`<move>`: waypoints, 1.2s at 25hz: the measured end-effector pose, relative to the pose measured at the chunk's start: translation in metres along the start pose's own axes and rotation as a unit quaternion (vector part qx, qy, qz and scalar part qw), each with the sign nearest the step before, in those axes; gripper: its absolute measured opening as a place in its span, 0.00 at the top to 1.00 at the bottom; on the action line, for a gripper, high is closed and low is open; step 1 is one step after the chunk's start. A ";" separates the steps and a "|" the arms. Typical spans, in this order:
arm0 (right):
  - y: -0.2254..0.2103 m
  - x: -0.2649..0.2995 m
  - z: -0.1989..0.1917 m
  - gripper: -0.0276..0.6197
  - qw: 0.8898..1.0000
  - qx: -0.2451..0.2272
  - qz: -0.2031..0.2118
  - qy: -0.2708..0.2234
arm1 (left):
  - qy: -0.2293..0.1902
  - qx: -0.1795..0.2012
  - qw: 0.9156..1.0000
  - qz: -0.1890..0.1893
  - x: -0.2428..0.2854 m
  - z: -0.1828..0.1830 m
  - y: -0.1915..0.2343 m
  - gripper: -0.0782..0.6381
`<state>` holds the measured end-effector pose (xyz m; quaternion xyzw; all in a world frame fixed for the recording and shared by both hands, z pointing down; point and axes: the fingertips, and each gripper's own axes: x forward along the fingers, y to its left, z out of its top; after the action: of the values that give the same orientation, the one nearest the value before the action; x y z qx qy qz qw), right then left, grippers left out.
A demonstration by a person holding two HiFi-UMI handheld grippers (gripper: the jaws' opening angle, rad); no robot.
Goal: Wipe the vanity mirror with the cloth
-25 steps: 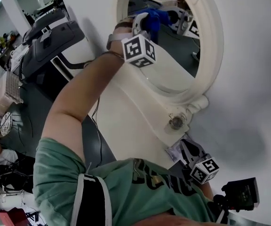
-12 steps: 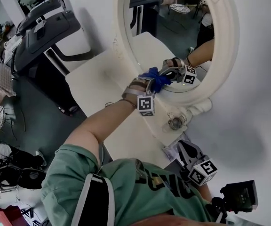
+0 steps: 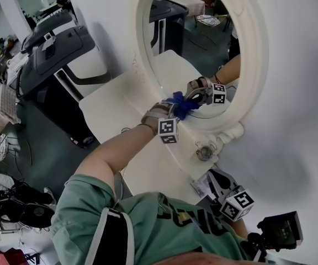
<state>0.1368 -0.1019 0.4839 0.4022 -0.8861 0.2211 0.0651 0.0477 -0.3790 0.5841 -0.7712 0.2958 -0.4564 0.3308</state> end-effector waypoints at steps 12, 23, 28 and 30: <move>-0.016 -0.010 0.008 0.94 0.999 -0.003 -0.005 -0.039 | -0.121 -0.039 0.951 0.280 -0.193 0.096 0.363 0.78; -0.022 -0.013 0.002 0.94 0.998 0.009 0.007 -0.057 | -0.042 0.031 0.947 0.317 -0.203 0.131 0.437 0.78; -0.020 -0.015 0.000 0.94 0.998 0.013 0.010 -0.057 | -0.023 0.048 0.939 0.340 -0.206 0.134 0.436 0.78; -0.018 -0.015 -0.001 0.94 0.998 0.016 0.011 -0.056 | -0.022 0.060 0.934 0.351 -0.205 0.135 0.429 0.78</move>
<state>0.1600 -0.1019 0.4864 0.4049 -0.8892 0.2129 0.0069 0.0190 -0.4513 0.0956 -0.6069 0.5127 -0.3106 0.5218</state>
